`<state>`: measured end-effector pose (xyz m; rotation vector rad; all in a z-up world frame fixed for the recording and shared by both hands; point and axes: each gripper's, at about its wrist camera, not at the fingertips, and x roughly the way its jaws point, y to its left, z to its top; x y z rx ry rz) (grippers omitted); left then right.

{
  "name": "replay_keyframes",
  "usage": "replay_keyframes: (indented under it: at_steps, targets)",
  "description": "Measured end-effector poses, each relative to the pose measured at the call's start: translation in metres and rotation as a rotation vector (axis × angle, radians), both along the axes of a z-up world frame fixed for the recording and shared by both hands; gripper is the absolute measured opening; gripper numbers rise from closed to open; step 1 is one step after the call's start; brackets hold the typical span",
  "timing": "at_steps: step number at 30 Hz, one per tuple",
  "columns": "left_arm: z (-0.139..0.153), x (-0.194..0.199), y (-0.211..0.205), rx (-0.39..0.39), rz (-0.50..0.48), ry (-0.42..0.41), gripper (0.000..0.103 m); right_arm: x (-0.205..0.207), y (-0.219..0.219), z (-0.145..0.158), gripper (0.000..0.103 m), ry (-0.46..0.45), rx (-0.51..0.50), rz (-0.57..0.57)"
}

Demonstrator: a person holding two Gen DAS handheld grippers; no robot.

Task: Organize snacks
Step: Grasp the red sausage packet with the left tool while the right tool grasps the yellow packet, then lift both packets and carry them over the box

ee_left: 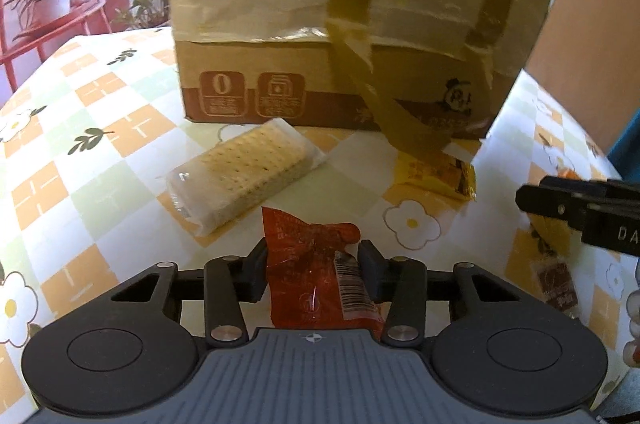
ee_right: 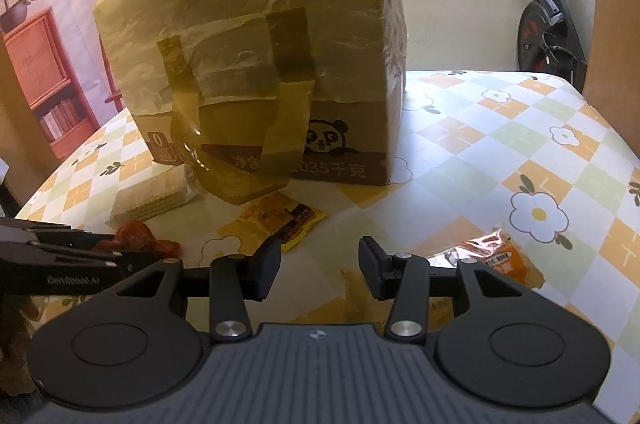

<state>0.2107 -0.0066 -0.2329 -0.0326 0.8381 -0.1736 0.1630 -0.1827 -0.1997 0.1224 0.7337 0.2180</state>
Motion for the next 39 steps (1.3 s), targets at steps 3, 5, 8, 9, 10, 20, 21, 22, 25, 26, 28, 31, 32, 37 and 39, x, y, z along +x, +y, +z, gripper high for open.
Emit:
replay_keyframes:
  at_steps: [3,5,8,9,10,20,21,22,25,26,28,31,32,37,39]
  targets:
    - [0.004,-0.002,0.007,-0.031,0.007,-0.019,0.048,0.002,0.004,0.000,0.047,0.002,-0.011,0.021]
    - [0.006,-0.004,0.009,-0.041,0.006,-0.031,0.048,0.005,0.008,0.001,0.047,0.005,-0.027,0.048]
    - [0.009,-0.005,0.011,-0.051,0.010,-0.041,0.048,0.014,0.018,0.001,0.051,0.000,-0.064,0.114]
    - [0.009,-0.006,0.013,-0.055,0.013,-0.044,0.048,0.017,0.021,0.001,0.052,-0.003,-0.076,0.135]
    - [0.010,-0.006,0.014,-0.061,0.016,-0.049,0.048,0.021,0.025,0.000,0.054,-0.006,-0.089,0.154]
    - [0.013,-0.010,0.028,-0.102,0.042,-0.068,0.048,0.070,0.046,-0.014,0.060,0.028,-0.203,0.303]
    - [0.013,-0.010,0.029,-0.107,0.045,-0.069,0.048,0.074,0.047,-0.016,0.060,0.036,-0.208,0.315]
    - [0.013,-0.011,0.031,-0.112,0.048,-0.068,0.048,0.077,0.049,-0.018,0.060,0.046,-0.214,0.330]
    - [0.014,-0.010,0.034,-0.120,0.055,-0.066,0.048,0.082,0.056,-0.023,0.060,0.066,-0.251,0.362]
    - [0.015,-0.010,0.034,-0.120,0.055,-0.069,0.048,0.082,0.057,-0.024,0.060,0.063,-0.254,0.366]
    - [0.017,-0.010,0.035,-0.122,0.056,-0.071,0.048,0.081,0.057,-0.025,0.059,0.061,-0.245,0.365]
    - [0.018,-0.010,0.037,-0.126,0.058,-0.069,0.048,0.077,0.054,-0.025,0.044,0.071,-0.219,0.344]
    - [0.019,-0.010,0.037,-0.126,0.058,-0.067,0.048,0.075,0.052,-0.024,0.043,0.075,-0.214,0.334]
    - [0.022,-0.010,0.034,-0.120,0.030,-0.066,0.048,0.060,0.047,-0.023,0.041,0.086,-0.185,0.284]
    - [0.023,-0.010,0.032,-0.118,0.017,-0.068,0.048,0.054,0.047,-0.022,0.041,0.090,-0.177,0.260]
